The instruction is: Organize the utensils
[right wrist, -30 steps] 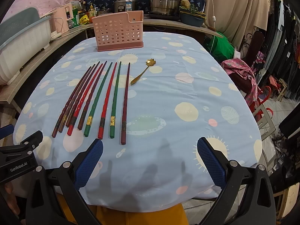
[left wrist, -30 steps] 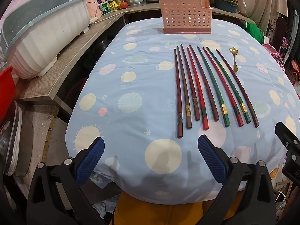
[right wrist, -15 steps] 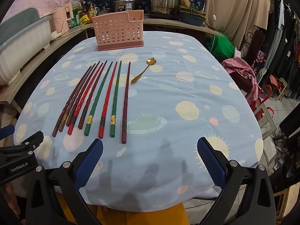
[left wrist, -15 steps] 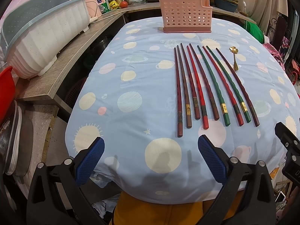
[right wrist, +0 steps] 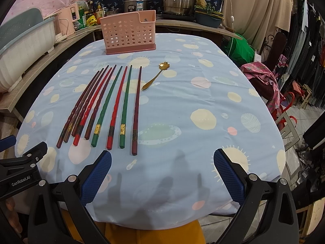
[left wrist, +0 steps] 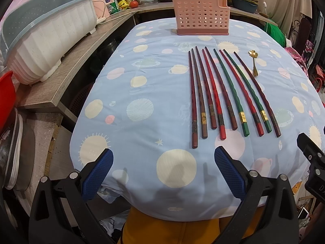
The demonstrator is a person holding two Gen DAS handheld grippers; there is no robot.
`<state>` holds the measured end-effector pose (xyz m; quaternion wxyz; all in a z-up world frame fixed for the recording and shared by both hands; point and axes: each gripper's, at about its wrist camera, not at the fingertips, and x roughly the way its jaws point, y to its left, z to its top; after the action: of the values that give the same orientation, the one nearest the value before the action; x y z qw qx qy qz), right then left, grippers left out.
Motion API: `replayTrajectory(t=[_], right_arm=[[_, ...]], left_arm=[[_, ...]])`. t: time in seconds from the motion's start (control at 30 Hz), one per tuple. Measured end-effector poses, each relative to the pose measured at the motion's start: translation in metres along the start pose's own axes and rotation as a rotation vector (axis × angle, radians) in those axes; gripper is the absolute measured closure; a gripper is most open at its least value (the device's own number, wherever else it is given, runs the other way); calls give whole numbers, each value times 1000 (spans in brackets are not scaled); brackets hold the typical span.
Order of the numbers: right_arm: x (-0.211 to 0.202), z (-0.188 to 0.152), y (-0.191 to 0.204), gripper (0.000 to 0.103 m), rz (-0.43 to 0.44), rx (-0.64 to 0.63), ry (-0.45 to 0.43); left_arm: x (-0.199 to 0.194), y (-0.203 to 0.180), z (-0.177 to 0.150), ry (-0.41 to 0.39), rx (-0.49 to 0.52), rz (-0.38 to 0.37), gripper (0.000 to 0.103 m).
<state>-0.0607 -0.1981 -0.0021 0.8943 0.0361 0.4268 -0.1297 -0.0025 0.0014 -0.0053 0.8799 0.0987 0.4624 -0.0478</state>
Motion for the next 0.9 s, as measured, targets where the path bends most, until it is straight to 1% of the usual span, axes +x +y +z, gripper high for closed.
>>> replayTrajectory(t=[0.13,0.9], right_arm=[[0,0,0,7,1,1,0],[2,-2,2,7,2,3,3]], left_arm=[[5,-3,-3,4,-1,3,8],[4,-3,-2,7,-1,3,8]])
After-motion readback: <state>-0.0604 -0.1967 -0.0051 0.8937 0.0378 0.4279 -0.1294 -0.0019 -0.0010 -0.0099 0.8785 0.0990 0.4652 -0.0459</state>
